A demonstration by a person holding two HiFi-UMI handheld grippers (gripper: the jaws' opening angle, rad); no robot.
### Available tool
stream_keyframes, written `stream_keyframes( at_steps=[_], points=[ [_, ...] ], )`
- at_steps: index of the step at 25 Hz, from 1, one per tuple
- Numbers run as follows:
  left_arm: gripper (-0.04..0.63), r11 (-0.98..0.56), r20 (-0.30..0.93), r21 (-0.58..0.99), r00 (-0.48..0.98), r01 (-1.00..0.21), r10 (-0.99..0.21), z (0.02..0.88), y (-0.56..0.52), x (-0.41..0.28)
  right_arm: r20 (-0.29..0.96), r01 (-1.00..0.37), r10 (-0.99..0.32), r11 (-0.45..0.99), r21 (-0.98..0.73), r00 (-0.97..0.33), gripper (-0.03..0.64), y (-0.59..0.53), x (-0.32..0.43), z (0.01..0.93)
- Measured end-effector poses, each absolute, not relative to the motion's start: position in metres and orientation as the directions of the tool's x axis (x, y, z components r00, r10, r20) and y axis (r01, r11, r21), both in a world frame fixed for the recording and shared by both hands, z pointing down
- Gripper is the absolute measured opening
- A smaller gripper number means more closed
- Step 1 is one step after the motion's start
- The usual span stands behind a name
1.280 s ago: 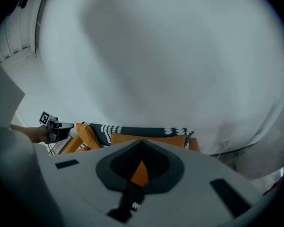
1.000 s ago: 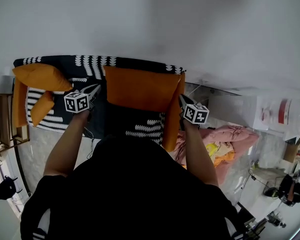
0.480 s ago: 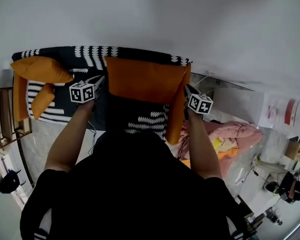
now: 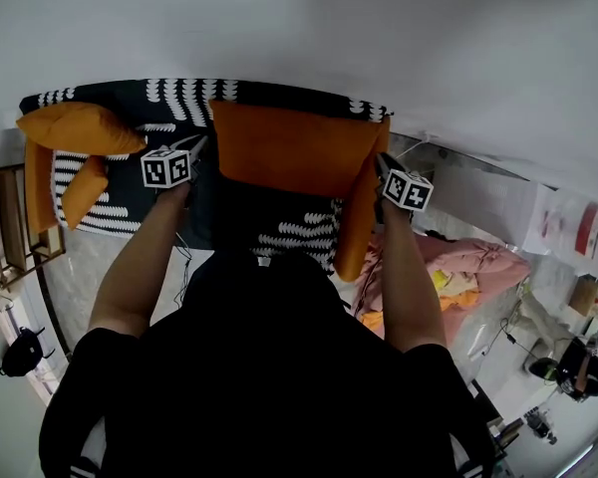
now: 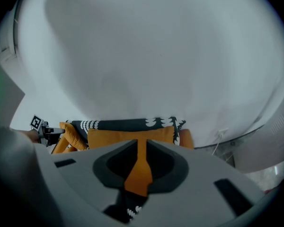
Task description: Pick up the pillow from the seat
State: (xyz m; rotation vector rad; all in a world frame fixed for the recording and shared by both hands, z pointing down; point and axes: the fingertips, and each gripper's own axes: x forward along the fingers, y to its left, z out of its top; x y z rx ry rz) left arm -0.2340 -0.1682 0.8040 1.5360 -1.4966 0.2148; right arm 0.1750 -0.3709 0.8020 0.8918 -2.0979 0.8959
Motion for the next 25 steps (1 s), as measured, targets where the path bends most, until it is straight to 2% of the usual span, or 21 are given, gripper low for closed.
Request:
stream_keyframes(
  at_steps=[2,5,13,25],
  points=[
    [0.028,0.2,0.7,0.481,0.236,-0.854,-0.674,0.813,-0.171,-0.237,0.784,-0.787,-0.315,0.523,-0.328,-0.536,0.064,-0.375,0.172,0.808],
    [0.095,0.206,0.718,0.463,0.229,-0.862,-0.657,0.827,-0.178,-0.243,0.791,-0.796,-0.317,0.511,-0.323,-0.524,0.069,-0.379,0.171,0.816],
    [0.137,0.24,0.741,0.46,0.22,-0.855,-0.635,0.858,-0.199,-0.252,0.812,-0.814,-0.301,0.484,-0.322,-0.5,0.089,-0.382,0.172,0.836],
    [0.235,0.285,0.783,0.453,0.224,-0.845,-0.581,0.907,-0.225,-0.264,0.812,-0.829,-0.302,0.44,-0.346,-0.499,0.12,-0.42,0.161,0.865]
  ],
)
